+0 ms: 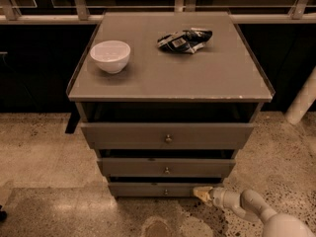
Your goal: Close bottom drawer
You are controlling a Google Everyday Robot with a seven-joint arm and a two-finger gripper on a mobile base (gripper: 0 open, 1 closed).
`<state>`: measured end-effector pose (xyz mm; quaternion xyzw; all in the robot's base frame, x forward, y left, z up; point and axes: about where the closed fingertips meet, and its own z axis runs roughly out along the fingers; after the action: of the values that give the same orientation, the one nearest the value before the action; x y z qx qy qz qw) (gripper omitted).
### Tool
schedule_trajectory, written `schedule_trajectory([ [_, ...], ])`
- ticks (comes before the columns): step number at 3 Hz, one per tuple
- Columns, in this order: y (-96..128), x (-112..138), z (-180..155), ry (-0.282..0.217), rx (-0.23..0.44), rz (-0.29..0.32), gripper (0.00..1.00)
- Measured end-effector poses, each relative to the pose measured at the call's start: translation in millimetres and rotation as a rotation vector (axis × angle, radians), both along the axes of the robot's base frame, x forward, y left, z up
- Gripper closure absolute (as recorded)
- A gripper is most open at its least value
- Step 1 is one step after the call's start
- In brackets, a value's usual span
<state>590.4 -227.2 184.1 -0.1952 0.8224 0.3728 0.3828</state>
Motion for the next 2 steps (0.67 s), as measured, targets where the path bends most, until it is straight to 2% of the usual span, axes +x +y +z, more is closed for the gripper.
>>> schedule_trajectory([
  [1, -13, -32, 4, 0.080, 0.045, 0.011, 1.00],
  [2, -26, -64, 19, 0.109, 0.097, 0.004, 0.81],
])
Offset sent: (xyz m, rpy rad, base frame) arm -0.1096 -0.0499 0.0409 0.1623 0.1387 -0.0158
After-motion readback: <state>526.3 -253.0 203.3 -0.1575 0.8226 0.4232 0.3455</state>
